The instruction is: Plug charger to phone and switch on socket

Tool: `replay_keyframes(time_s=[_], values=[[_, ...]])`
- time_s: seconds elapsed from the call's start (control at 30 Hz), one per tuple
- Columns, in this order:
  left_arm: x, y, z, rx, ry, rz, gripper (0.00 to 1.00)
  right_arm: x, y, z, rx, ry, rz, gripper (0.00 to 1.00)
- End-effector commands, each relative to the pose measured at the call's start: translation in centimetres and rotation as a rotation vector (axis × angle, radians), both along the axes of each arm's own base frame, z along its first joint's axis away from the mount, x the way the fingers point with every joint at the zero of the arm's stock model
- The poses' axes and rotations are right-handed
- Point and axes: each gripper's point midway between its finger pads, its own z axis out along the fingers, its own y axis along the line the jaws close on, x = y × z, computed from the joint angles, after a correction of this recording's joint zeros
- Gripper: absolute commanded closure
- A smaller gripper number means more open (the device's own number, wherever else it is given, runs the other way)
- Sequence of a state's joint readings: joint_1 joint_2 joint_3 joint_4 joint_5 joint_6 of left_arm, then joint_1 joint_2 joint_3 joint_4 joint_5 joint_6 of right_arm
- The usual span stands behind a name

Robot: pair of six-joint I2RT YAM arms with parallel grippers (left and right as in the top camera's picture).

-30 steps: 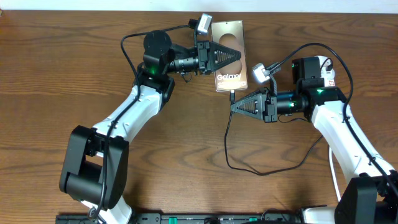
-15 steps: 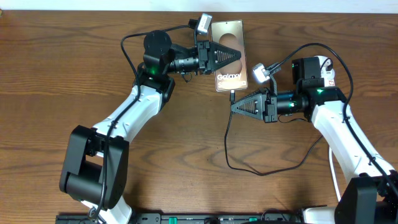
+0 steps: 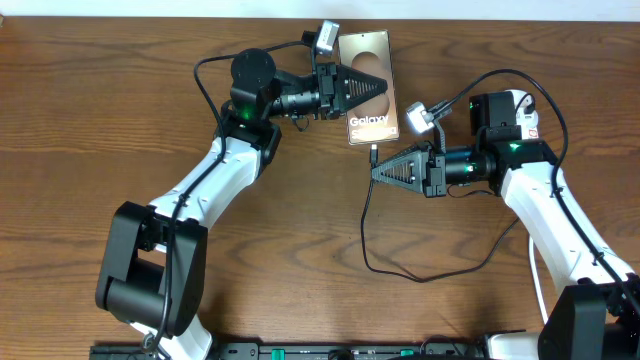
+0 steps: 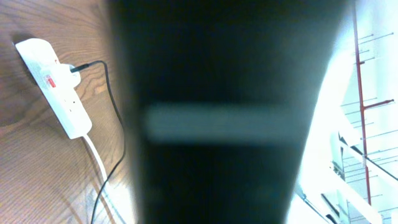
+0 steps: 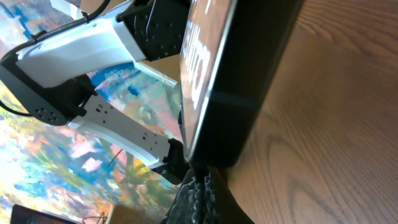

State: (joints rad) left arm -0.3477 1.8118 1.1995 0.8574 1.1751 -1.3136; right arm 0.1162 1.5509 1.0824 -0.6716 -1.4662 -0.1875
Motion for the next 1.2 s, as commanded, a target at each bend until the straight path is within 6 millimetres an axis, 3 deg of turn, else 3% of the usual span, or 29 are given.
replay_keyframes(time_s=[0.0, 0.67, 1.17], values=[[-0.24, 0.44, 2.61, -0.027, -0.052, 0.008, 0.93, -0.30, -0.09, 0.45, 0.025, 0.012, 0.008, 0.99], [-1.10, 0.36, 2.43, -0.015, -0.084, -0.040, 0.92, -0.30, -0.09, 0.46, 0.025, 0.019, 0.007, 0.99], [-1.13, 0.37, 2.60, -0.010, -0.219, -0.029, 0.93, -0.05, -0.06, 0.58, 0.023, 0.057, 0.002, 0.99]])
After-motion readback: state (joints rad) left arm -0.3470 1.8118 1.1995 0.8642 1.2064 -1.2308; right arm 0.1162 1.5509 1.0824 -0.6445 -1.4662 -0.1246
